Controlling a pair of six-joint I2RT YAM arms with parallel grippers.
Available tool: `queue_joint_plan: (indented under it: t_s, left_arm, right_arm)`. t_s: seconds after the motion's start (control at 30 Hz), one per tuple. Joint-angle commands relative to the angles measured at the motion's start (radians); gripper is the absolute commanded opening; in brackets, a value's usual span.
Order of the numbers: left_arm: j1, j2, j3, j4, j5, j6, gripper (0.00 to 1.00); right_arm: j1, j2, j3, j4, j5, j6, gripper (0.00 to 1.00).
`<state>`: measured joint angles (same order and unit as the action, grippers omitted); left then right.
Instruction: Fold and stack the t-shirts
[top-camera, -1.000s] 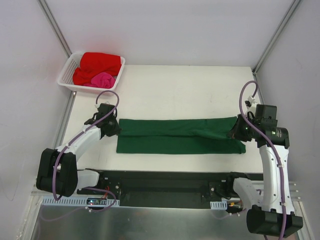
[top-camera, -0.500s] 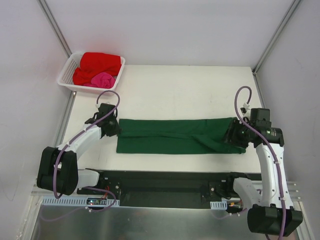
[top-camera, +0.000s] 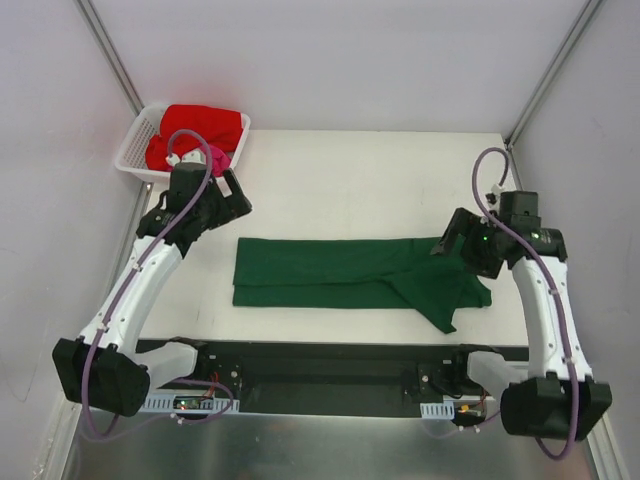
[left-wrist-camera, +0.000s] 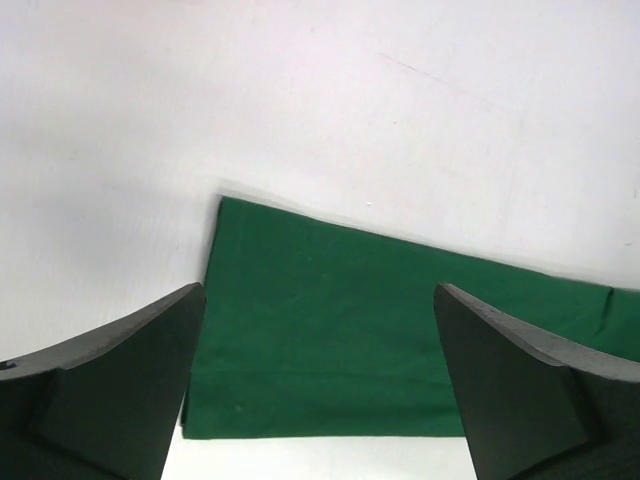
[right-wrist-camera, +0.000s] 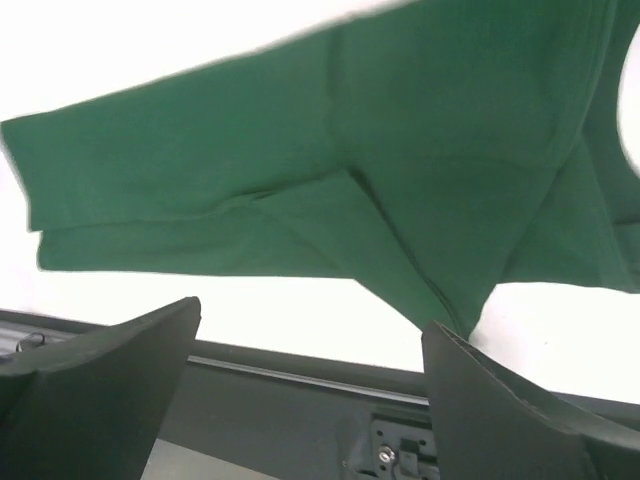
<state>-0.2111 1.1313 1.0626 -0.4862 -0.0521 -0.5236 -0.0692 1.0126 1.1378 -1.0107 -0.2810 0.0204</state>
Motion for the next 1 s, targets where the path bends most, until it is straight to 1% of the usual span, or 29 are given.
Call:
queue_joint_plan:
  t_s: [0.0,0.03,0.07,0.1,0.23,0.27,0.33,0.4,0.5,0.67,0.73,0.77,0.8,0.87,0.9,0.97]
  left_arm:
    - [-0.046,0.12,0.01,-0.054,0.069,-0.048,0.97]
    - [-0.062,0.146,0.007,-0.048,0.066,-0.064,0.96]
    - [-0.076,0.191,0.007,-0.042,0.066,-0.094,0.94]
    - [-0.097,0.212,0.002,-0.023,0.067,-0.111,0.94]
    - [-0.108,0.291,-0.045,0.031,0.078,-0.2,0.9]
    - [-0.108,0.318,-0.061,0.037,0.08,-0.223,0.88]
    - [-0.108,0.341,-0.069,0.046,0.072,-0.236,0.84]
    - [-0.108,0.364,-0.078,0.052,0.071,-0.243,0.83]
    - [-0.108,0.383,-0.082,0.057,0.072,-0.242,0.82]
    - [-0.111,0.398,-0.101,0.064,0.075,-0.245,0.81]
    - [-0.122,0.387,-0.096,0.064,0.07,-0.233,0.81]
    - [-0.145,0.383,-0.079,0.066,0.066,-0.207,0.82]
    - [-0.158,0.38,-0.067,0.067,0.069,-0.188,0.82]
    - [-0.207,0.387,-0.014,0.067,0.081,-0.123,0.82]
    - [-0.224,0.393,0.005,0.066,0.087,-0.107,0.82]
    - [-0.263,0.413,0.046,0.067,0.089,-0.085,0.82]
  right_arm:
    - [0.043,0.128,-0.151,0.245,0.052,0.17,0.96]
    - [0.051,0.164,-0.151,0.289,0.069,0.185,0.97]
    - [0.063,0.197,-0.145,0.3,0.08,0.187,0.98]
    - [0.068,0.266,-0.121,0.304,0.085,0.181,0.98]
    - [0.137,0.377,-0.093,0.31,0.111,0.148,0.99]
    - [0.155,0.395,-0.095,0.317,0.106,0.145,0.99]
    - [0.172,0.441,-0.104,0.349,0.101,0.145,0.93]
    - [0.195,0.471,-0.108,0.366,0.111,0.148,0.92]
    - [0.218,0.498,-0.115,0.363,0.089,0.144,0.88]
    - [0.266,0.468,-0.171,0.354,0.105,0.13,0.85]
    - [0.266,0.454,-0.162,0.298,0.112,0.148,0.84]
    - [0.267,0.436,-0.156,0.273,0.126,0.159,0.84]
    - [0.267,0.375,-0.148,0.211,0.146,0.199,0.82]
    - [0.261,0.299,-0.153,0.146,0.213,0.249,0.82]
    - [0.256,0.218,-0.167,0.079,0.227,0.274,0.82]
    - [0.24,0.143,-0.203,0.026,0.25,0.352,0.82]
